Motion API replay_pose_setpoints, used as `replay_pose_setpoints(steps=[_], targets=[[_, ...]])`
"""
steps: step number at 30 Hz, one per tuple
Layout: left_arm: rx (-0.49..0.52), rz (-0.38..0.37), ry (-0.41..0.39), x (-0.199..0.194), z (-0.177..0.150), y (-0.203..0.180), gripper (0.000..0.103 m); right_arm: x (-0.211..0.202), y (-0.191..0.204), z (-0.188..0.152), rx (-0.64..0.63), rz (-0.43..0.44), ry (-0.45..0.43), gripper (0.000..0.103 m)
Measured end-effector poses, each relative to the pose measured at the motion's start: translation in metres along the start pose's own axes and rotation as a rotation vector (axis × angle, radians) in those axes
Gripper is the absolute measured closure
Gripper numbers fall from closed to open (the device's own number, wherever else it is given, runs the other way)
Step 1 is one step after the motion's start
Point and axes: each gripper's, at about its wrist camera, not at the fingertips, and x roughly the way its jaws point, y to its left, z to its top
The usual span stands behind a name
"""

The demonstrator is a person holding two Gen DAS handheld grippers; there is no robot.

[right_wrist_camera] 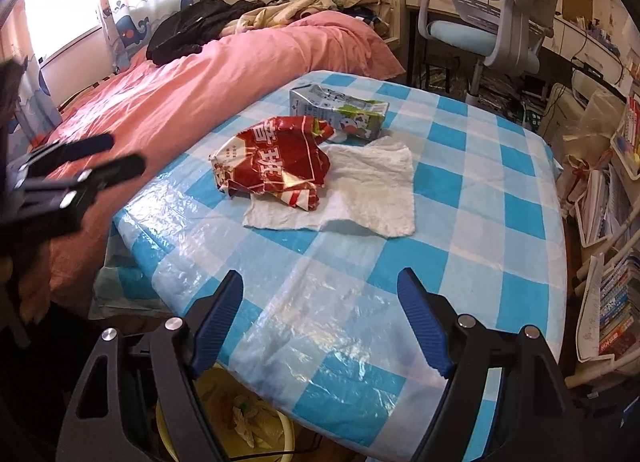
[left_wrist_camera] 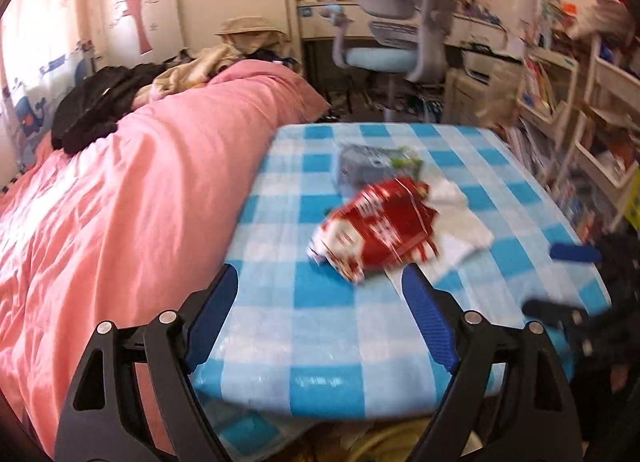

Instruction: Collect trash

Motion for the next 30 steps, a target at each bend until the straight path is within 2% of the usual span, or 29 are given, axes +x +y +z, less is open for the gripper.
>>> replay_pose_setpoints(steps=[4, 12, 30], targets=[[-0.058, -0.020, 0.014, 0.018, 0.004, 0.001, 0.022, 0.000, 0.006, 0.004, -0.015, 0.006, -0.018, 0.027], [-0.048, -0.024, 0.006, 0.032, 0.012, -0.012, 0.019, 0.002, 0.016, 0.006, -0.053, 0.002, -0.023, 0.027], [-0.011, -0.020, -0.002, 0.035, 0.014, -0.024, 0.016, 0.005, 0.018, 0.008, -0.052, 0.011, -0.022, 0.023]])
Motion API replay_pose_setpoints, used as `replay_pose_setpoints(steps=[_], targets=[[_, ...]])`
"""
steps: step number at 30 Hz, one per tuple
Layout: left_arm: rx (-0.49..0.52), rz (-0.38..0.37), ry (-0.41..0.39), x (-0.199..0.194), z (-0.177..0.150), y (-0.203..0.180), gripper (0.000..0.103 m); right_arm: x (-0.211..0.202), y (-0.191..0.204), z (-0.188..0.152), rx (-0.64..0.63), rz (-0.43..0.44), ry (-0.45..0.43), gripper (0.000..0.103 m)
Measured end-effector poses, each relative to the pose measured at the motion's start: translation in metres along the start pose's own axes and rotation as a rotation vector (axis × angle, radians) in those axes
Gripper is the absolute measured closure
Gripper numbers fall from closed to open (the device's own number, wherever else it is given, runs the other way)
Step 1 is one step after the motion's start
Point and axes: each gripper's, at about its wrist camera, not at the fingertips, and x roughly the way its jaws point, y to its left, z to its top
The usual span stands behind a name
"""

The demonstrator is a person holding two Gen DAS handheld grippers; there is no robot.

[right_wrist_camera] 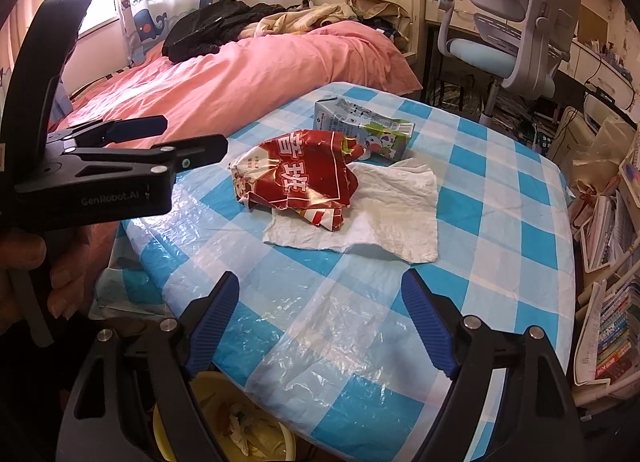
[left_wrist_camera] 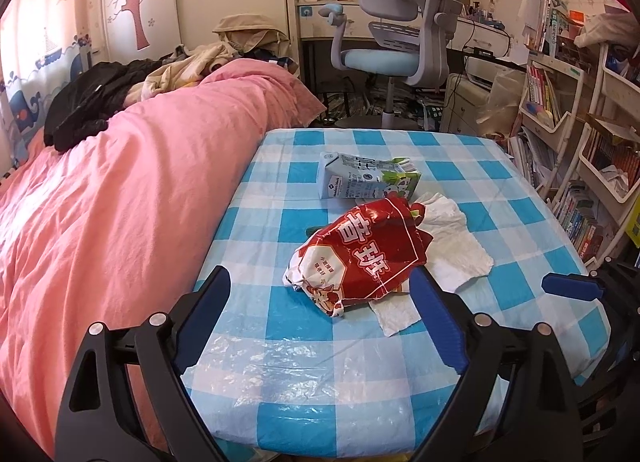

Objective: Collect trash
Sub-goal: 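Move the open left gripper over the red snack bag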

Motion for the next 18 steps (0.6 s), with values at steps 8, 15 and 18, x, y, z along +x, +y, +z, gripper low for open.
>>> replay_pose_setpoints(steps=[8, 15, 18], targets=[[-0.001, -0.001, -0.001, 0.0001, 0.0000, -0.0001, 0.015, 0.0020, 0.0006, -0.0011, 0.001, -0.003, 0.006, 0.023], [-0.002, -0.001, 0.000, 0.0002, 0.0000, -0.0002, 0.013, 0.0024, 0.0012, -0.0013, 0.000, -0.004, 0.007, 0.021], [0.000, -0.001, 0.000, 0.0003, -0.0006, -0.0014, 0.013, 0.0025, 0.0012, -0.0013, 0.000, -0.004, 0.008, 0.020]])
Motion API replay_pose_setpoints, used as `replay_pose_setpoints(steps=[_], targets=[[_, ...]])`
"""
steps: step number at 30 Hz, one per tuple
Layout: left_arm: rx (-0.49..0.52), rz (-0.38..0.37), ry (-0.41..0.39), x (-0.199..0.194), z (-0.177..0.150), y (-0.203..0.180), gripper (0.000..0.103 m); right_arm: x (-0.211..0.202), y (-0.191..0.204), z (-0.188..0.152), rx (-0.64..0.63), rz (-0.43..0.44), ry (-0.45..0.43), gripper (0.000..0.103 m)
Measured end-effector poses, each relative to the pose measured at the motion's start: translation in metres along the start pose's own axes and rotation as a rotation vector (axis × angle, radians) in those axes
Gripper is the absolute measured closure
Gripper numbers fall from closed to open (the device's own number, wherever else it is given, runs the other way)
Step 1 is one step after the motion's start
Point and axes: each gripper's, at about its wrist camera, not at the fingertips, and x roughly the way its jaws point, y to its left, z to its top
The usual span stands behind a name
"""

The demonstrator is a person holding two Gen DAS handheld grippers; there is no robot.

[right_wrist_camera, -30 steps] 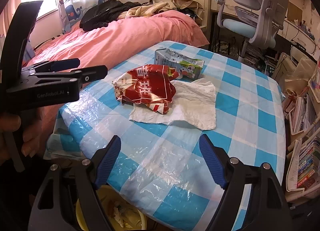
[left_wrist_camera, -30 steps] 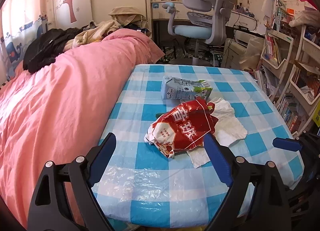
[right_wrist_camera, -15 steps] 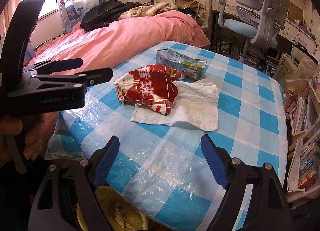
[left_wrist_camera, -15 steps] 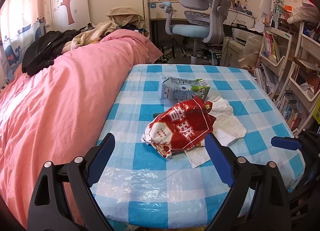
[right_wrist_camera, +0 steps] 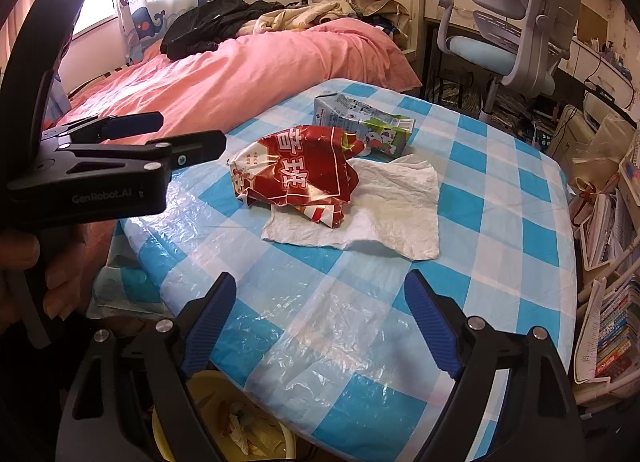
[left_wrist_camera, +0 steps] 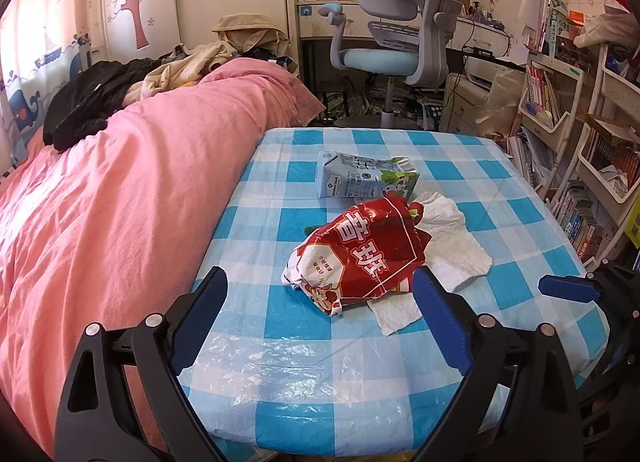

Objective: Collect trash
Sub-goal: 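Move the open left gripper over the red snack bag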

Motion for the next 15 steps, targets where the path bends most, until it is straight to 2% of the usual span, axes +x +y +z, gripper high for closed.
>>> replay_pose_setpoints(steps=[12, 15], targets=[[0.006, -0.011, 0.008, 0.0027, -0.0005, -0.0013, 0.013, 0.0006, 0.0000, 0.0003, 0.001, -0.001, -0.004, 0.018], [0.001, -0.038, 0.020, 0.0085, 0.0039, 0.0026, 0.013, 0.0009, -0.0015, 0.0004, 0.010, -0.003, -0.003, 0.018]])
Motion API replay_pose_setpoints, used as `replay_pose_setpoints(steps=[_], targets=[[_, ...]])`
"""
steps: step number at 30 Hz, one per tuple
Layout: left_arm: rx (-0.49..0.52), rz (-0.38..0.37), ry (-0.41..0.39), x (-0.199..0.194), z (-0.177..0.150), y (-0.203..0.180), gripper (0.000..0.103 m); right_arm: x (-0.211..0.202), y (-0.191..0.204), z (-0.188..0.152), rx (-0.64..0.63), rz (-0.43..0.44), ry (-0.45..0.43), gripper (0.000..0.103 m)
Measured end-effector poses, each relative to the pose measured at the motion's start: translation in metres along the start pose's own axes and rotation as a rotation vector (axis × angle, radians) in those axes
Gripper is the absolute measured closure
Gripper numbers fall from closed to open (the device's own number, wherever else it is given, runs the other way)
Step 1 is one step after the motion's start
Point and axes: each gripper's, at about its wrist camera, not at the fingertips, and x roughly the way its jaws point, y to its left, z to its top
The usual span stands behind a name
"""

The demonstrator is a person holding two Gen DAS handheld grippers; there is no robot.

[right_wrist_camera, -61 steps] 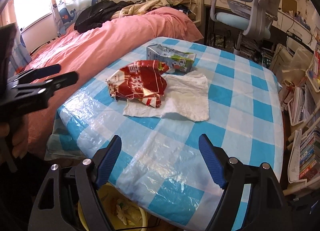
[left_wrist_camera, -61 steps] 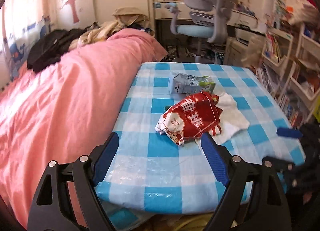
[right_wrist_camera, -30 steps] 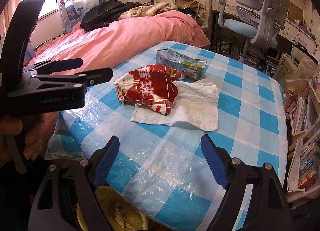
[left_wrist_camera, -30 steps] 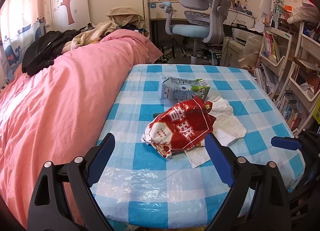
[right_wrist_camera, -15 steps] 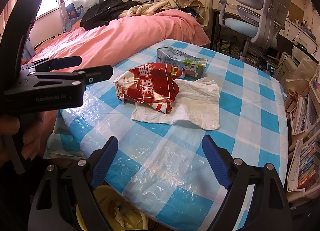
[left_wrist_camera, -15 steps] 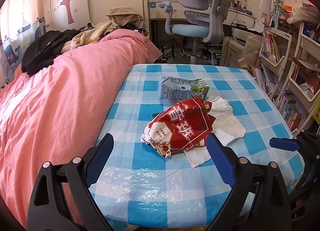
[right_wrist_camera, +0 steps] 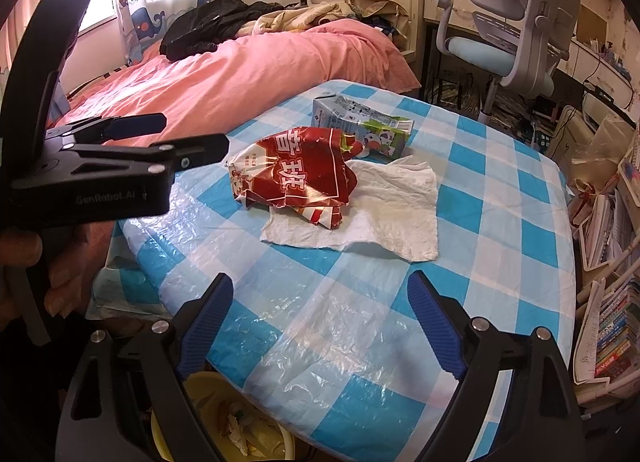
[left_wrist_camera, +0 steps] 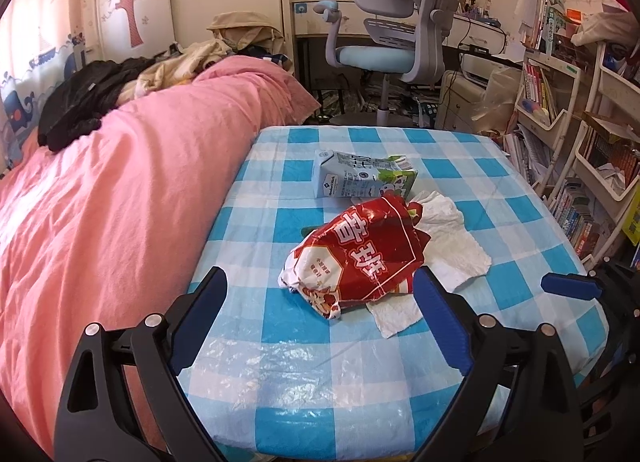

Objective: Collect trash
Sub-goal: 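Move the open left gripper over the red snack bag, then grasp the red snack bag with the left gripper and lift it, then hold the red bag in the left gripper while the right reaches the white tissue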

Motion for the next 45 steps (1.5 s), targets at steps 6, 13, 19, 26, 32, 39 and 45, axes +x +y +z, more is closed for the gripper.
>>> replay_pose_setpoints(steps=[6, 13, 19, 26, 32, 39, 45], targets=[[0.092, -0.076, 0.042, 0.021, 0.012, -0.006, 0.013, -0.001, -0.006, 0.001, 0.014, -0.003, -0.006, 0.017], [0.207, -0.073, 0.085, 0.056, 0.023, -0.015, 0.013, 0.003, -0.008, 0.003, 0.010, -0.007, 0.005, 0.017], [0.262, -0.049, 0.117, 0.083, 0.026, -0.020, 0.013, 0.010, -0.004, 0.006, -0.005, 0.007, 0.013, 0.017], [0.293, -0.062, 0.144, 0.101, 0.027, -0.025, 0.030, 0.019, 0.002, 0.005, -0.025, 0.014, 0.036, 0.017], [0.324, -0.140, 0.211, 0.098, 0.027, -0.028, 0.085, 0.023, 0.004, 0.006, -0.026, 0.006, 0.045, 0.017], [0.248, -0.235, 0.183, 0.064, 0.041, -0.016, 0.092, 0.023, 0.000, 0.011, -0.010, -0.028, 0.034, 0.017], [0.046, -0.257, 0.094, 0.026, 0.061, 0.032, 0.092, 0.028, -0.010, 0.020, 0.017, -0.053, 0.025, 0.017]])
